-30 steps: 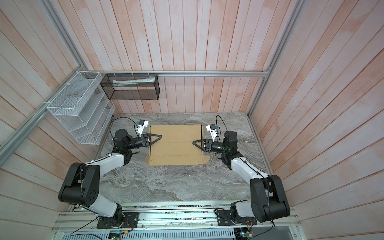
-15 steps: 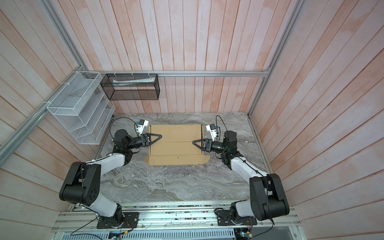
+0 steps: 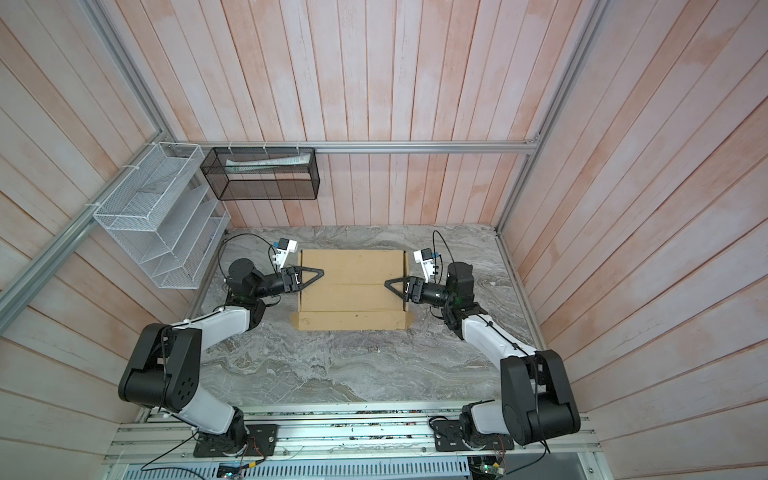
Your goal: Fold the paper box
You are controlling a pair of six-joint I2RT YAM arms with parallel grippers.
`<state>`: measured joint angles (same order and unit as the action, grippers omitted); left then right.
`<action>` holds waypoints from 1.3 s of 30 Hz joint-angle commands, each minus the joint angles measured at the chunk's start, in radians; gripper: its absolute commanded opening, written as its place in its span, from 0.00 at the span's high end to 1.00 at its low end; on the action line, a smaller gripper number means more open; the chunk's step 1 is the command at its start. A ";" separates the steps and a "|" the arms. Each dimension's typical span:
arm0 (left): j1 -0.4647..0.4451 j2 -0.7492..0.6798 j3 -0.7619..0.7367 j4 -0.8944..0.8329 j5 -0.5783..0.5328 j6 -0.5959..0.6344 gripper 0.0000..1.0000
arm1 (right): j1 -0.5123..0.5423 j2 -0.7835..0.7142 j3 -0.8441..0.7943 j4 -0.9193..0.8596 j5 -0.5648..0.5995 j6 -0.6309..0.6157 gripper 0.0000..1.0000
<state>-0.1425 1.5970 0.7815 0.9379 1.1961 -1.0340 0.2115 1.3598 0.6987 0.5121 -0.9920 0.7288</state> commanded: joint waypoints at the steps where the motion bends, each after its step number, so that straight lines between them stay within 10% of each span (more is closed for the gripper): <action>1: 0.014 -0.009 0.030 0.050 0.040 -0.011 0.62 | -0.021 -0.036 0.001 -0.025 0.027 -0.013 0.24; 11: 0.054 -0.015 0.060 -0.017 0.038 -0.058 0.62 | -0.103 -0.155 -0.016 -0.124 0.073 -0.110 0.23; 23: 0.099 -0.032 0.200 -0.510 -0.054 -0.129 0.62 | -0.120 -0.489 -0.128 -0.179 0.460 -0.399 0.23; 39: 0.100 -0.058 0.352 -1.001 -0.158 -0.235 0.62 | -0.006 -0.448 -0.238 -0.069 0.563 -0.670 0.25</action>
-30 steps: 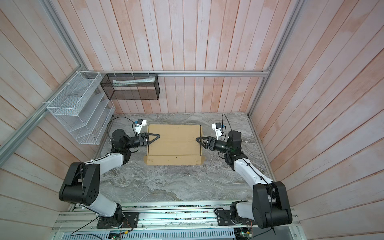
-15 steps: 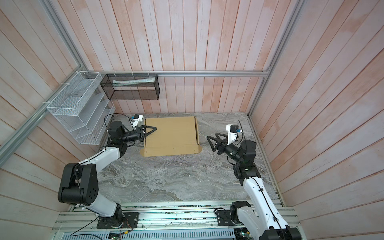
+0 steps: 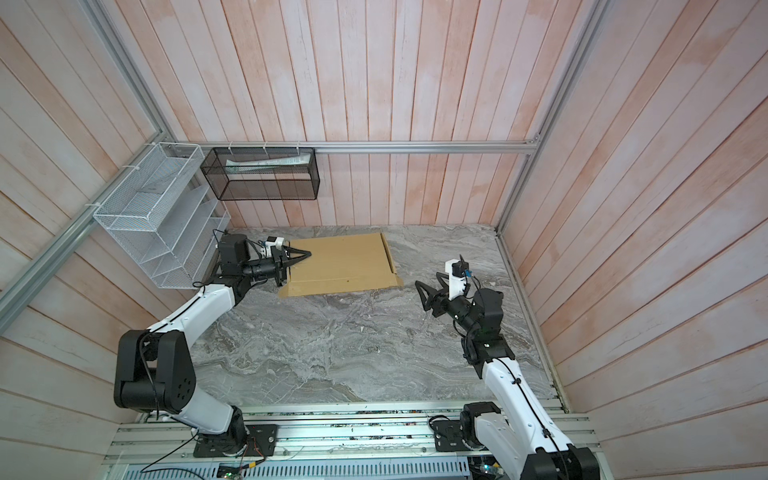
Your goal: Fold the paper box
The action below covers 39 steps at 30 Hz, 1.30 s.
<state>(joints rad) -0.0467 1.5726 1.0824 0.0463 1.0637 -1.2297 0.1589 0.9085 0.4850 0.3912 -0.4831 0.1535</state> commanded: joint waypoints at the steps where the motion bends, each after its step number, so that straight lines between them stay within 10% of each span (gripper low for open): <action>1: 0.004 -0.035 0.058 -0.129 -0.033 -0.043 0.62 | 0.070 0.007 -0.034 0.062 0.072 -0.114 0.25; 23: 0.030 -0.073 0.113 -0.525 -0.030 -0.185 0.63 | 0.248 -0.004 -0.178 0.202 0.101 -0.310 0.27; 39: 0.073 0.057 0.359 -1.133 0.023 0.147 0.66 | 0.324 -0.031 -0.201 0.255 0.121 -0.405 0.28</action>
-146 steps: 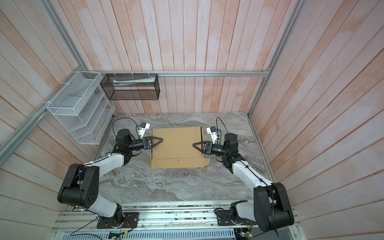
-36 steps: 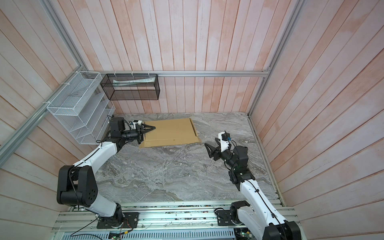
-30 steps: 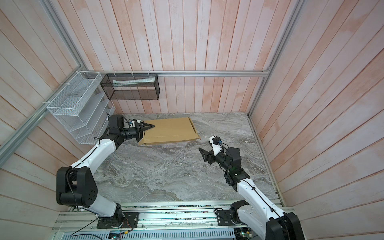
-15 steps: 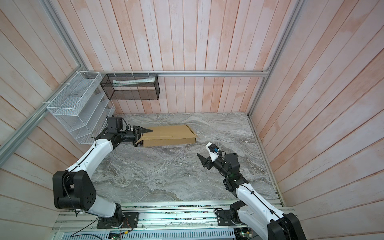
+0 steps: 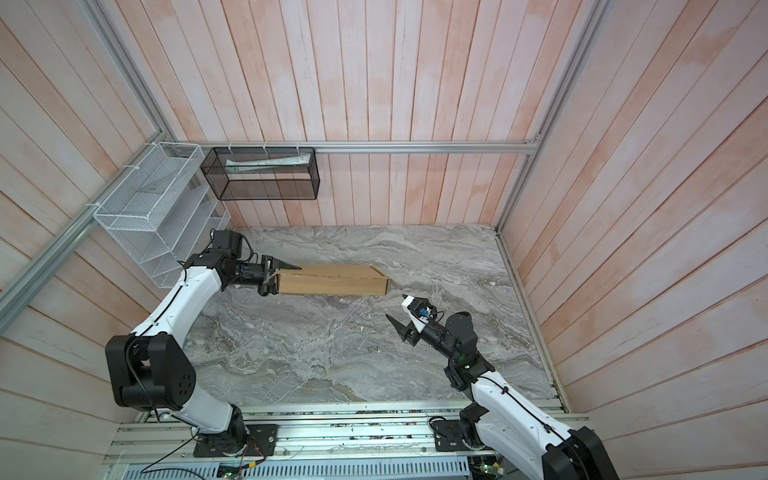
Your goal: Fold the paper box
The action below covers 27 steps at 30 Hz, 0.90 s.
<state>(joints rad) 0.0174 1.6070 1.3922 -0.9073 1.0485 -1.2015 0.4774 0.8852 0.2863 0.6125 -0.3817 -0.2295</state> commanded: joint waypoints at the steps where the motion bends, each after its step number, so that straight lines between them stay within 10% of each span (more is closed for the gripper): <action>1: 0.009 0.028 0.057 -0.200 0.044 0.133 0.66 | 0.007 -0.002 -0.003 0.040 0.020 -0.025 0.28; 27: 0.010 0.153 0.163 -0.516 0.104 0.444 0.69 | 0.082 0.179 0.115 0.122 -0.069 -0.094 0.27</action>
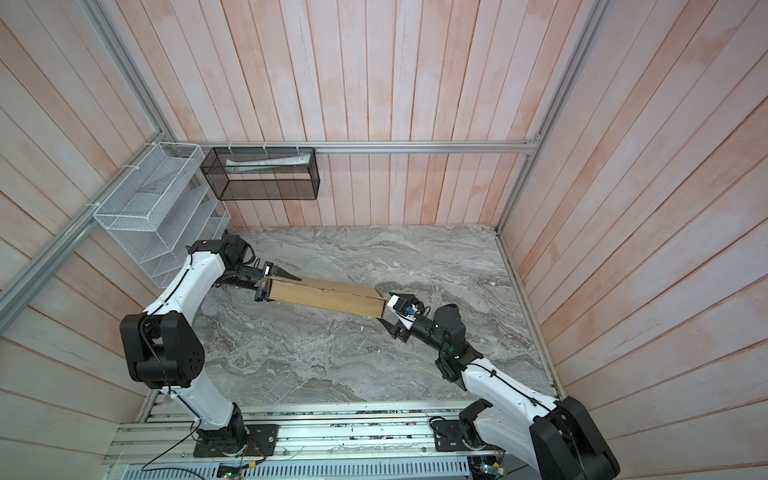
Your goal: Fold the paper box
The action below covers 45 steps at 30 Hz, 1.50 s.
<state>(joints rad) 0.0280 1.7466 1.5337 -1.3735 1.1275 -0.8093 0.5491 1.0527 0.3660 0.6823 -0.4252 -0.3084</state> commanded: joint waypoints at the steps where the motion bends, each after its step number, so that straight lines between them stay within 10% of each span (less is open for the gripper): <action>1: 0.000 0.014 0.020 -0.054 0.025 0.056 0.69 | 0.012 0.016 0.038 0.055 -0.028 -0.015 0.27; 45: -0.002 0.034 0.028 -0.126 -0.014 0.148 0.75 | 0.079 0.079 0.136 0.132 -0.083 -0.040 0.27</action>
<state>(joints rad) 0.0322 1.7714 1.5368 -1.4776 1.1519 -0.7063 0.6209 1.1229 0.4534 0.7437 -0.5262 -0.3443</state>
